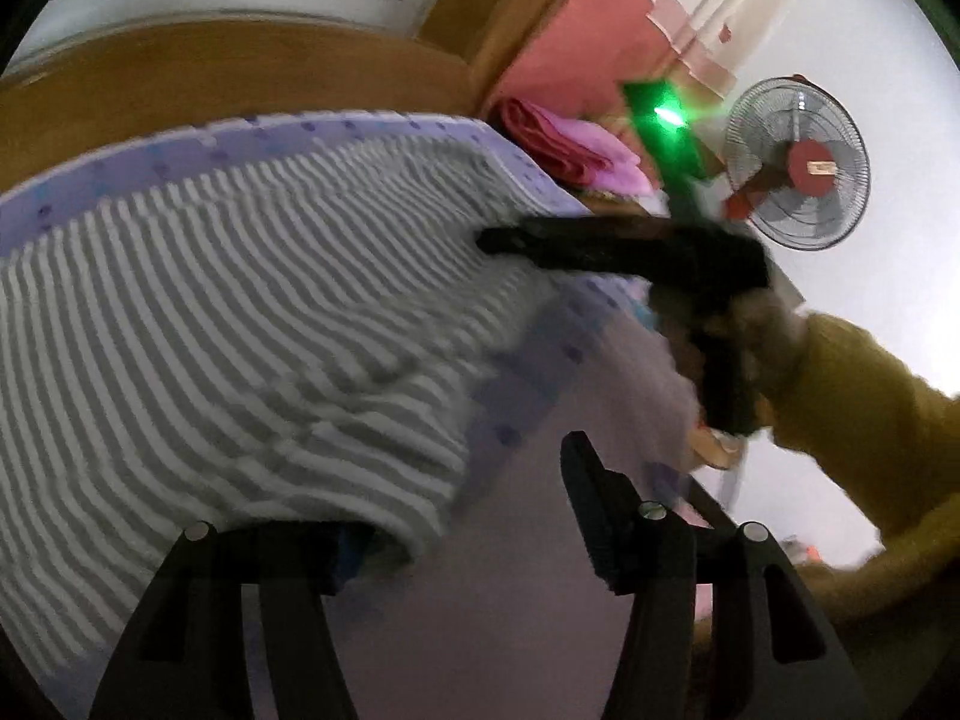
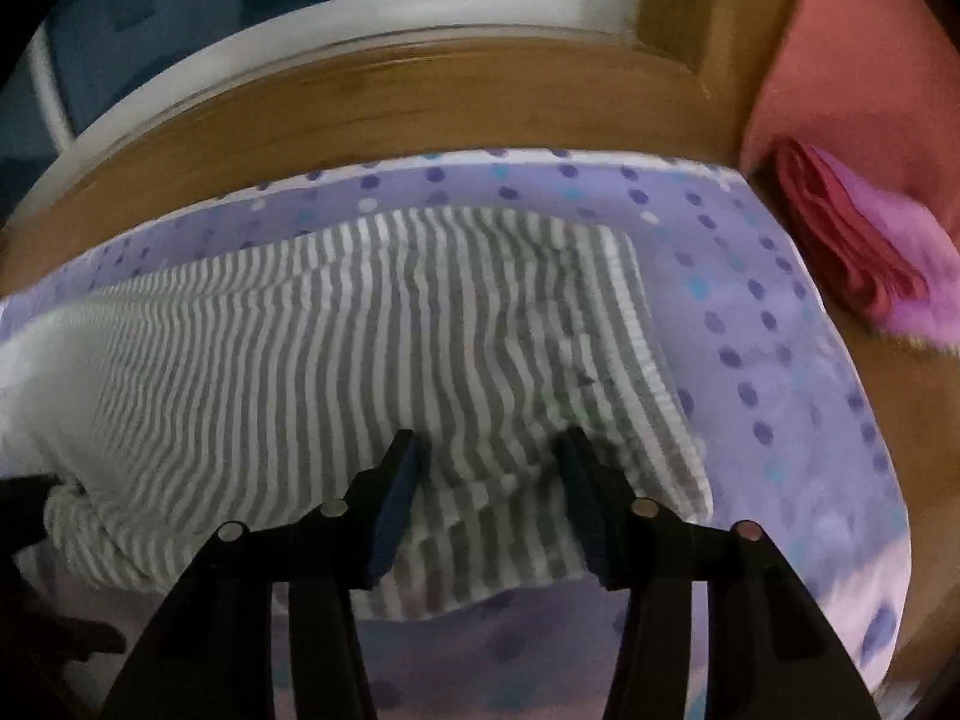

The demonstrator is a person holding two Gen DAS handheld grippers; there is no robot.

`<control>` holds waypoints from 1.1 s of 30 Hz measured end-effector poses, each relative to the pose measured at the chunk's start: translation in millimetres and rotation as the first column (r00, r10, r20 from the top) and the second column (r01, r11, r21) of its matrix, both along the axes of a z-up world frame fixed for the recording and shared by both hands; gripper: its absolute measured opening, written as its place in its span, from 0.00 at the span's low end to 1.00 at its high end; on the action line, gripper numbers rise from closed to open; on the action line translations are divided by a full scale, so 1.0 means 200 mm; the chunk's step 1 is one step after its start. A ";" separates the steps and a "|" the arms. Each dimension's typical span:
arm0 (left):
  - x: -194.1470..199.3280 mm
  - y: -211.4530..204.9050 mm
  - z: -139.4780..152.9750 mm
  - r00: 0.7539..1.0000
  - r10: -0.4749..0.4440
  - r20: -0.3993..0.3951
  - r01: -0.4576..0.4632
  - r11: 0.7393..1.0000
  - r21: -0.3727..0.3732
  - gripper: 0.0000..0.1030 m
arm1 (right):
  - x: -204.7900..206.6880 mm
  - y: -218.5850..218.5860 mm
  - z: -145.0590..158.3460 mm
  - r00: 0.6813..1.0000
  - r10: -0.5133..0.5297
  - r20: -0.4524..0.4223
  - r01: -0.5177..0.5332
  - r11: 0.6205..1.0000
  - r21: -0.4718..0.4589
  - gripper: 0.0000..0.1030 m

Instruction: Fold clothes

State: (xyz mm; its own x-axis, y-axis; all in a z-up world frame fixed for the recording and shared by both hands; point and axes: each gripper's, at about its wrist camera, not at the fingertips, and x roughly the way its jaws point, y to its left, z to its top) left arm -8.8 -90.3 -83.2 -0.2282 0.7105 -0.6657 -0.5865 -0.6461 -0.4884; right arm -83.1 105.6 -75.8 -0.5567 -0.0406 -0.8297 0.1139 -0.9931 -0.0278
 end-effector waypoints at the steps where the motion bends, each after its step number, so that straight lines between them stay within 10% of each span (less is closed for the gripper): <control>1: 0.02 0.01 0.00 1.000 0.004 0.012 -0.004 1.000 -0.001 0.56 | 0.00 0.00 0.00 1.000 0.016 -0.005 -0.016 1.000 0.013 0.46; 16: 0.20 0.06 0.03 0.991 0.133 -0.006 -0.132 0.979 -0.157 0.56 | -0.03 0.09 0.01 0.982 0.177 -0.059 -0.177 0.984 0.018 0.46; 27: 0.22 -0.05 0.36 0.982 0.173 -0.072 -0.179 0.979 -0.093 0.56 | 0.03 0.13 0.05 0.976 0.205 -0.074 -0.205 0.979 0.008 0.47; 33: 0.24 0.01 0.17 0.993 0.118 0.013 -0.113 0.973 -0.202 0.56 | 0.04 0.14 -0.01 0.973 0.219 -0.071 -0.218 0.976 0.027 0.47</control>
